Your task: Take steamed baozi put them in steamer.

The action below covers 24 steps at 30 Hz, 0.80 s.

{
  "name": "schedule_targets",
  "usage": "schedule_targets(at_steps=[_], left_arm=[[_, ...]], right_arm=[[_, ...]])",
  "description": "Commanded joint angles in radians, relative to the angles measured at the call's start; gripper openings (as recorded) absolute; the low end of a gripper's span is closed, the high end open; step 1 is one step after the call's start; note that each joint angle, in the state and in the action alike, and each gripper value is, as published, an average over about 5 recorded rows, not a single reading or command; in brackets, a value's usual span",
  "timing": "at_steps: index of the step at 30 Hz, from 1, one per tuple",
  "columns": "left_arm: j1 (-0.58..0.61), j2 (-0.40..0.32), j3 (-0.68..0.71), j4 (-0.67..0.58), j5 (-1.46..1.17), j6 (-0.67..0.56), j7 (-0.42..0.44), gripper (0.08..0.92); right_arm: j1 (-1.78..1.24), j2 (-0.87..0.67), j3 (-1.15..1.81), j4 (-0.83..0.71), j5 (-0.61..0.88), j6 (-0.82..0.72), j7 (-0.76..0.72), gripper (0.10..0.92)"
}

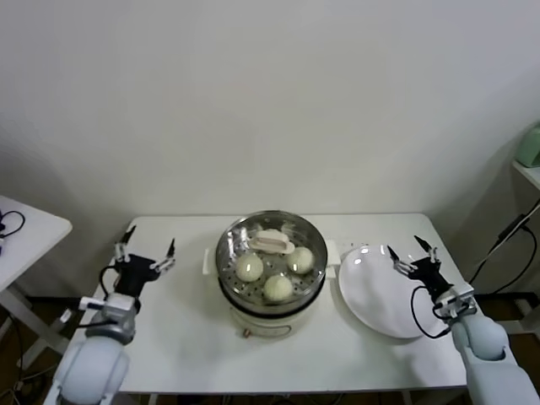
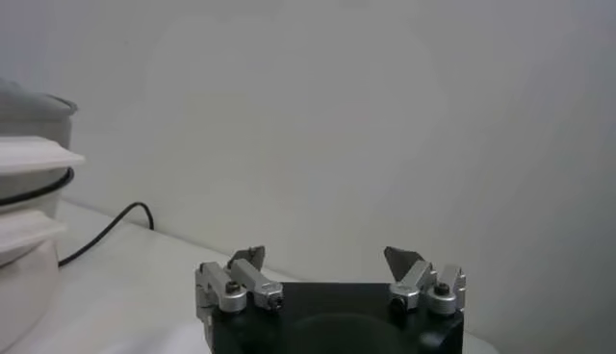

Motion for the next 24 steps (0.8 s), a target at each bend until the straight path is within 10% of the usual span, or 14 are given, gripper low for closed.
schedule_targets(at_steps=[1,24], left_arm=[[0.064,-0.143,-0.115,0.096,-0.263,-0.204,-0.068,0.823],[0.119,-0.266,-0.161,0.099,-0.135,-0.237,-0.041,0.823]], right_arm=[[-0.007,0.007,-0.041,0.053,0.003,-0.029,0.083,0.823],[-0.095,0.004,-0.085,0.23,0.011,-0.135,0.156,0.823]])
